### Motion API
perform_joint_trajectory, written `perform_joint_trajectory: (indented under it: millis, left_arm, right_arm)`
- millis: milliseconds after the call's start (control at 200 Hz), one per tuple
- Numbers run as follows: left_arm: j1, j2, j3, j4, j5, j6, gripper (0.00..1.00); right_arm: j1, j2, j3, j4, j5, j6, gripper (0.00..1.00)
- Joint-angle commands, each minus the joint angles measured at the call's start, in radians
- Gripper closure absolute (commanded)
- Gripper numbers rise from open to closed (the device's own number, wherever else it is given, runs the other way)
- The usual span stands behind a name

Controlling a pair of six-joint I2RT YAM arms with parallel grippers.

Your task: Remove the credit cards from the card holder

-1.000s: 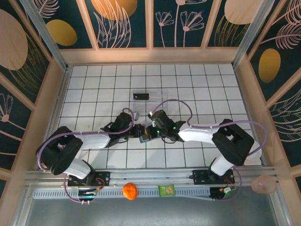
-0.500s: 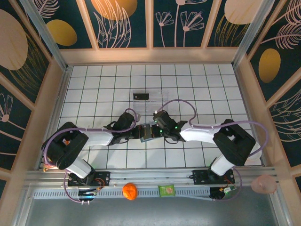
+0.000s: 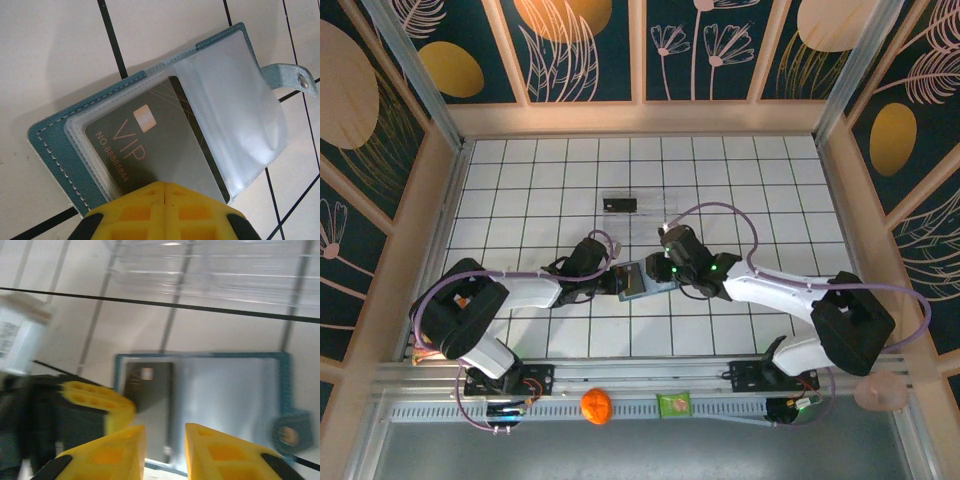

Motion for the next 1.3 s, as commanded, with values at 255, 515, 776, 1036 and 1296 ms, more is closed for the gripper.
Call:
perform_joint_trajectory:
  millis: [255,515,776,1036,1296]
  left_arm:
    - [-0.005,0.000,0.005,-0.053,-0.033,0.035,1.00]
    - [-0.005,0.009,0.016,-0.056,-0.046,0.048,1.00]
    - [-0.005,-0.190,-0.011,-0.028,-0.069,0.045,1.00]
    - [-0.005,-0.195,-0.059,-0.019,-0.113,0.006,0.85]
    - [-0.006,-0.084,-0.051,0.012,-0.142,-0.016,0.93]
  right_arm:
    - [-0.092,0.126,-0.066,0.016,-0.061,0.058,0.91]
    - [-0.099,0.113,-0.117,0.017,-0.021,0.092,0.95]
    - [-0.097,-0.053,-0.074,0.068,-0.109,-0.012,0.84]
    - [-0.100,0.097,0.010,0.155,-0.386,-0.058,0.79]
    - [-0.127,0.233,0.033,0.136,-0.328,0.042,0.75]
